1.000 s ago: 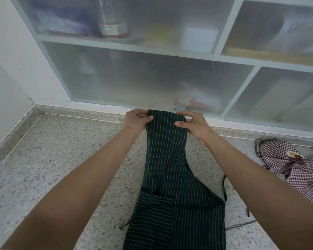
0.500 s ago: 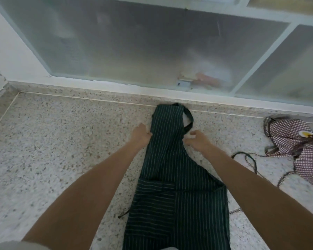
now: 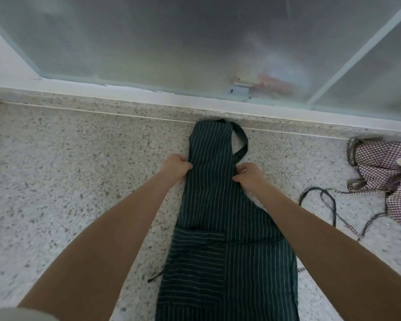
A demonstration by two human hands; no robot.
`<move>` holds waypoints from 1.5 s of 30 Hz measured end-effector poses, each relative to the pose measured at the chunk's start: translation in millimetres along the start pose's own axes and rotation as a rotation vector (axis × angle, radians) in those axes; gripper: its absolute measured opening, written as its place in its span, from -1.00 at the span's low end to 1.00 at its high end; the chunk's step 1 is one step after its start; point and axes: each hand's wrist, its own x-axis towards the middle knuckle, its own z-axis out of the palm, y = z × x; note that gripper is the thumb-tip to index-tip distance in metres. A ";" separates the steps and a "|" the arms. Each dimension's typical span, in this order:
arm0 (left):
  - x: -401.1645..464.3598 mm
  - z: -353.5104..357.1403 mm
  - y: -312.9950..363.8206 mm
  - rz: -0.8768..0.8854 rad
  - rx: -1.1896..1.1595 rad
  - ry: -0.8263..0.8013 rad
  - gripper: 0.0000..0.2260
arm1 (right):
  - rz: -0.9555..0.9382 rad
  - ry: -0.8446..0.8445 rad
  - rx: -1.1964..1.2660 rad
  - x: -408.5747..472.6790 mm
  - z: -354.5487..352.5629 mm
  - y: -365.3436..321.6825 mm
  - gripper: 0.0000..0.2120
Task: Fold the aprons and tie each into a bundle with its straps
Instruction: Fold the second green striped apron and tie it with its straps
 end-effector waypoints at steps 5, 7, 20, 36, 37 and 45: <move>16.3 -1.7 35.5 0.071 -0.297 -0.020 -0.64 | -0.059 -0.017 0.317 16.6 -0.1 -31.5 -0.56; 21.3 -3.6 46.1 0.111 -0.378 -0.017 -0.68 | -0.069 -0.028 0.485 26.2 -3.6 -41.8 -0.44; 25.4 -10.8 54.7 0.461 -0.143 0.173 -0.63 | -0.441 0.084 -0.008 43.4 -9.6 -50.0 -0.54; 54.2 -24.2 35.9 0.472 0.903 -0.153 0.15 | -0.254 -0.040 -0.705 58.6 -5.1 -33.3 0.17; 53.6 -26.1 34.6 0.474 0.923 -0.123 0.16 | -0.212 -0.019 -0.712 55.1 -6.5 -34.5 0.13; 13.6 -13.9 15.8 0.807 0.993 0.195 -0.25 | -0.573 0.214 -0.690 14.1 29.8 -27.7 -0.30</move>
